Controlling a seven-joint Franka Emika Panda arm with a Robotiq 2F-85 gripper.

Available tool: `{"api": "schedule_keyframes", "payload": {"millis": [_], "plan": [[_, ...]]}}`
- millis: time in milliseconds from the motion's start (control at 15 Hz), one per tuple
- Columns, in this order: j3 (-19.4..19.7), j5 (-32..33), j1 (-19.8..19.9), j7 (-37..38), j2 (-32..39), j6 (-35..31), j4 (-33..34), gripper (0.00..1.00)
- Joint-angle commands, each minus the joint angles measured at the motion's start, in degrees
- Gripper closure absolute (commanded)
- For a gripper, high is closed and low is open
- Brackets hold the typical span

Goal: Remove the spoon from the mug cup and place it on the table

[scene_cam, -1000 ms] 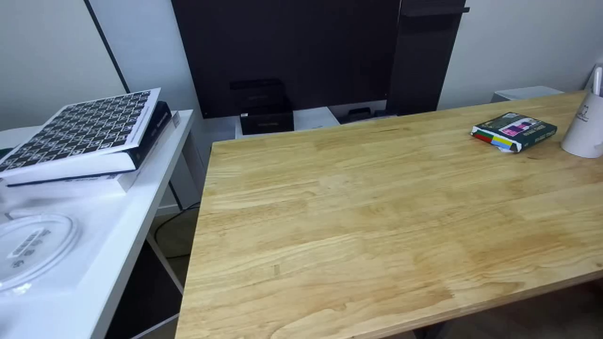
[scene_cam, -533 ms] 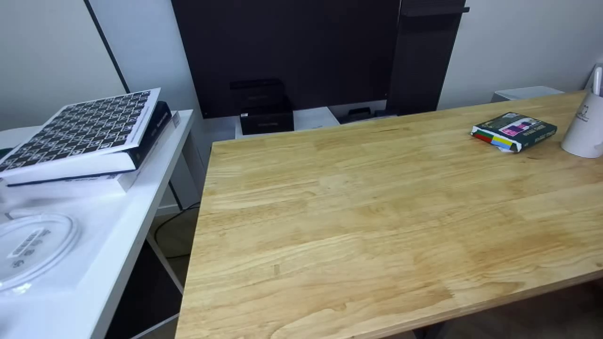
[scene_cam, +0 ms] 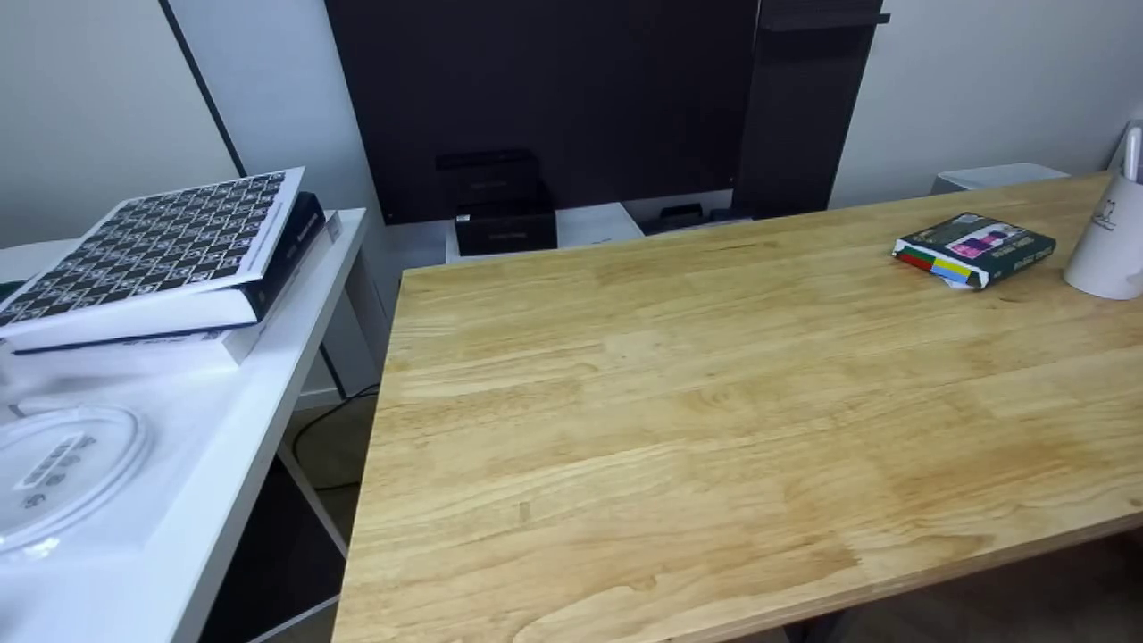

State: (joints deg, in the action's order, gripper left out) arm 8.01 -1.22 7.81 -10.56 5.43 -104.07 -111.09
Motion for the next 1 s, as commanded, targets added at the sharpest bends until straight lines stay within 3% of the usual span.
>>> {"api": "schedule_keyframes", "payload": {"millis": [0,533,933], "plan": [[-1.4,-1.8,0.0,-0.6,11.1,5.8,14.4,0.00],[-3.7,-2.4,1.3,0.3,30.0,15.8,36.9,0.00],[-4.7,-1.7,1.9,-1.1,37.5,12.6,41.6,0.00]]}}
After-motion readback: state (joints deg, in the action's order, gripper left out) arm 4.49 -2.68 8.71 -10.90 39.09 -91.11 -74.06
